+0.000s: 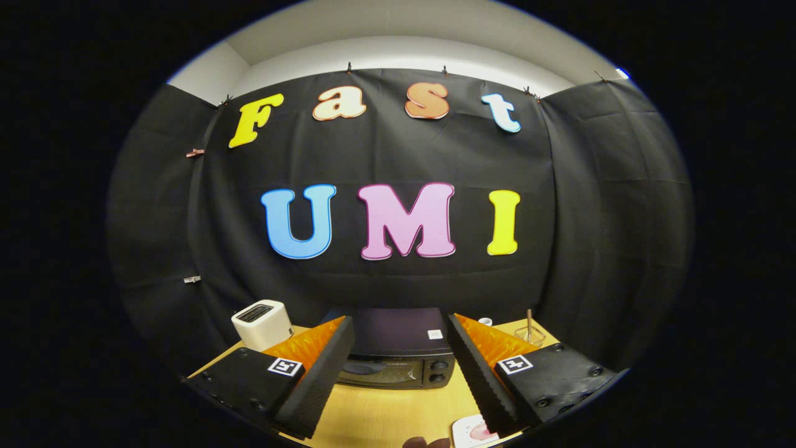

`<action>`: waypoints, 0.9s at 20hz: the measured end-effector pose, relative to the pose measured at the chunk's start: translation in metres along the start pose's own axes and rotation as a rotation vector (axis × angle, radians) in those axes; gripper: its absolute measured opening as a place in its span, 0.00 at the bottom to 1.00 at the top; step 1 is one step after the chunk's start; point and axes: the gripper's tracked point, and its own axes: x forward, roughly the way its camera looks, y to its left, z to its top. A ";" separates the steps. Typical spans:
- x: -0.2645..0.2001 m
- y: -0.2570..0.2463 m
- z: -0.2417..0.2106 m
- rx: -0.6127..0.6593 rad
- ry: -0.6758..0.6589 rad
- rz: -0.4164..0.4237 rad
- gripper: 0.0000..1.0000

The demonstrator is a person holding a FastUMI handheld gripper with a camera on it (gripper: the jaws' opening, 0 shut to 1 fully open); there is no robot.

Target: Open the toaster oven, put the food inside, and close the toaster oven door.

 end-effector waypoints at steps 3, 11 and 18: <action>0.029 0.027 -0.035 0.002 0.083 0.024 0.98; 0.108 0.076 -0.127 -0.011 0.271 0.021 0.98; 0.147 0.076 -0.176 0.031 0.382 -0.035 0.98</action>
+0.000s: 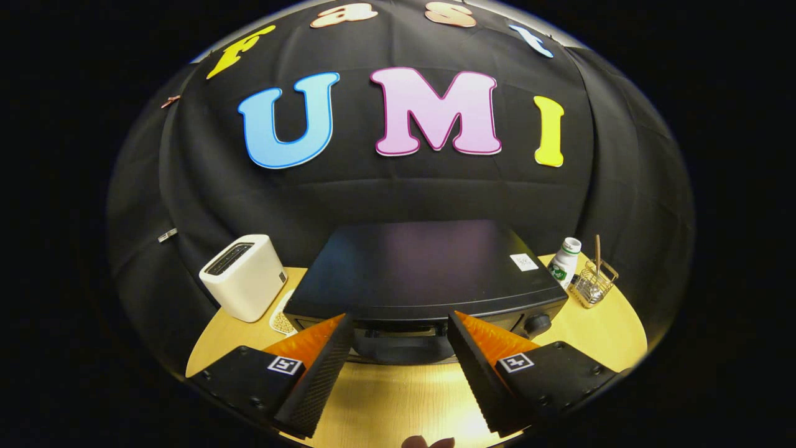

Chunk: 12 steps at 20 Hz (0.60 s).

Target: Open the toaster oven, put the food inside, and close the toaster oven door.

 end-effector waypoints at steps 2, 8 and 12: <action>0.009 0.000 -0.009 0.006 0.026 -0.004 0.98; 0.020 -0.006 -0.016 -0.009 0.036 -0.054 0.98; 0.016 -0.007 -0.023 -0.041 0.048 -0.052 0.99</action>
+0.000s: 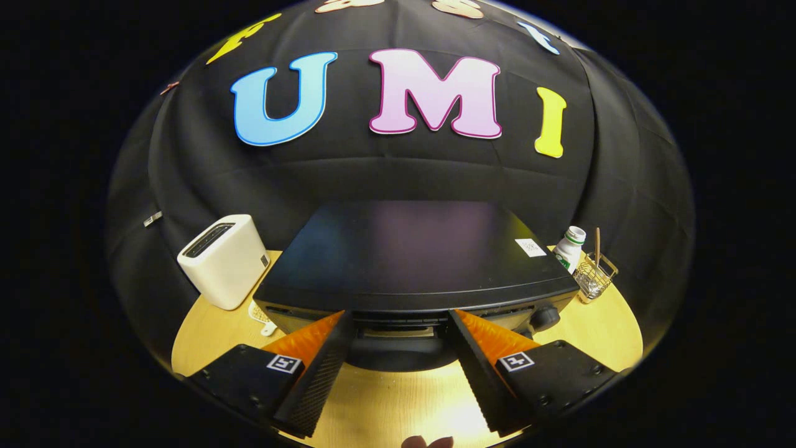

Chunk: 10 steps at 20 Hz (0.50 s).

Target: Open the toaster oven, put the food inside, and close the toaster oven door.

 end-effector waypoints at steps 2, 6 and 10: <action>-0.009 0.000 -0.009 0.020 0.007 -0.003 0.99; -0.039 0.000 -0.049 0.035 0.015 -0.005 0.99; -0.055 0.001 -0.093 0.053 0.053 -0.019 0.99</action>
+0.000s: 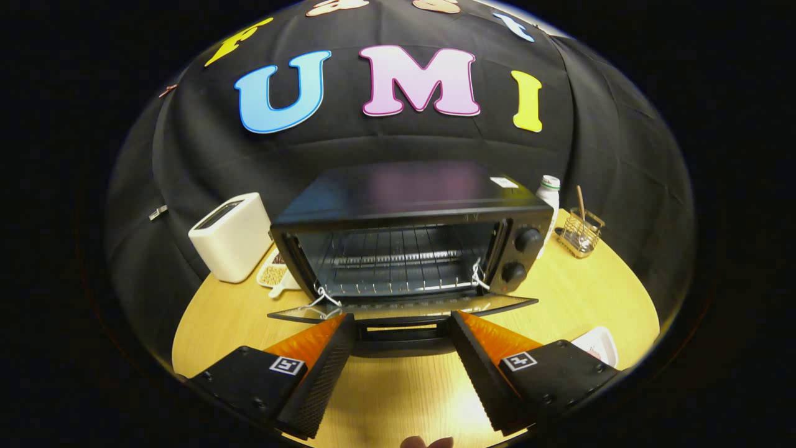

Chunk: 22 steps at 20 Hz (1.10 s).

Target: Open the toaster oven, put the food inside, and close the toaster oven door.

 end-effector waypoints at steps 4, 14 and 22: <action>-0.001 -0.004 -0.048 -0.022 0.106 -0.010 0.99; -0.028 -0.007 -0.066 -0.107 0.178 0.082 1.00; -0.089 -0.095 -0.042 -0.048 0.322 0.177 0.99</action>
